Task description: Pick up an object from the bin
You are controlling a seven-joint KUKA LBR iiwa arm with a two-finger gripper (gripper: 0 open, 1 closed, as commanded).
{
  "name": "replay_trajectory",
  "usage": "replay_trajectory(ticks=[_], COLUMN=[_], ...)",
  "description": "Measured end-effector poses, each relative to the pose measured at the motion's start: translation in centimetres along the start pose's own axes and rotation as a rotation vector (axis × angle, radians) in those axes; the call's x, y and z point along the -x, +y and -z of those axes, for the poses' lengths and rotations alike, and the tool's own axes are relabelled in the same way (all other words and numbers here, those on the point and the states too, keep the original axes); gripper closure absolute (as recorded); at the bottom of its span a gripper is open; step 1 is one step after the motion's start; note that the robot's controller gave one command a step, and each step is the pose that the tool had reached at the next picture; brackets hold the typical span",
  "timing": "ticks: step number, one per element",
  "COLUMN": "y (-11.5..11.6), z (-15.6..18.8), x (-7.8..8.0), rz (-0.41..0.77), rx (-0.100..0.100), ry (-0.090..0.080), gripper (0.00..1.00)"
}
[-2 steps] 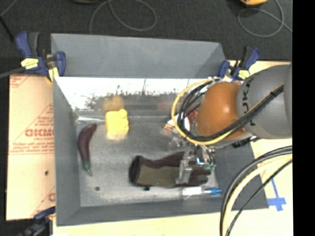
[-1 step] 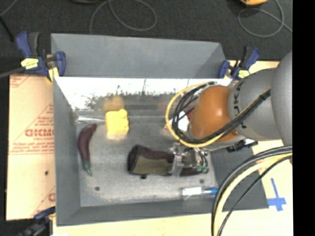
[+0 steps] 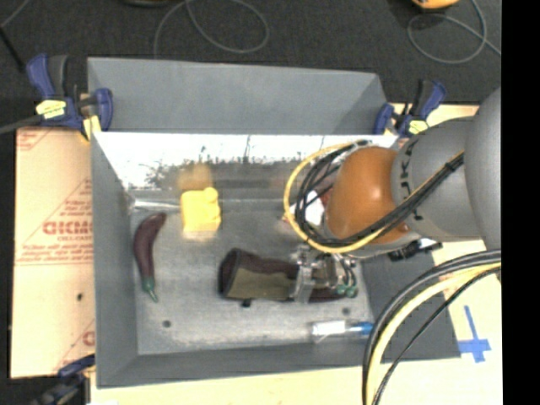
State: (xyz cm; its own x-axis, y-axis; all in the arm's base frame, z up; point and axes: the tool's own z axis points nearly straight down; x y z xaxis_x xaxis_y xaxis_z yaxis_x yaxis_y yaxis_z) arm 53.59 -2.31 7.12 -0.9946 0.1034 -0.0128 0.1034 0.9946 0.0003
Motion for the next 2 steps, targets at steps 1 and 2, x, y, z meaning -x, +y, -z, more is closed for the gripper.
replay_trajectory(ticks=[1, 2], y=[0.0, 0.0], z=[0.5, 2.6], x=[-0.2, -0.3], rz=[0.000, 0.001], rx=[0.000, 0.000], ry=[0.004, 0.008], gripper=[1.00, 1.00])
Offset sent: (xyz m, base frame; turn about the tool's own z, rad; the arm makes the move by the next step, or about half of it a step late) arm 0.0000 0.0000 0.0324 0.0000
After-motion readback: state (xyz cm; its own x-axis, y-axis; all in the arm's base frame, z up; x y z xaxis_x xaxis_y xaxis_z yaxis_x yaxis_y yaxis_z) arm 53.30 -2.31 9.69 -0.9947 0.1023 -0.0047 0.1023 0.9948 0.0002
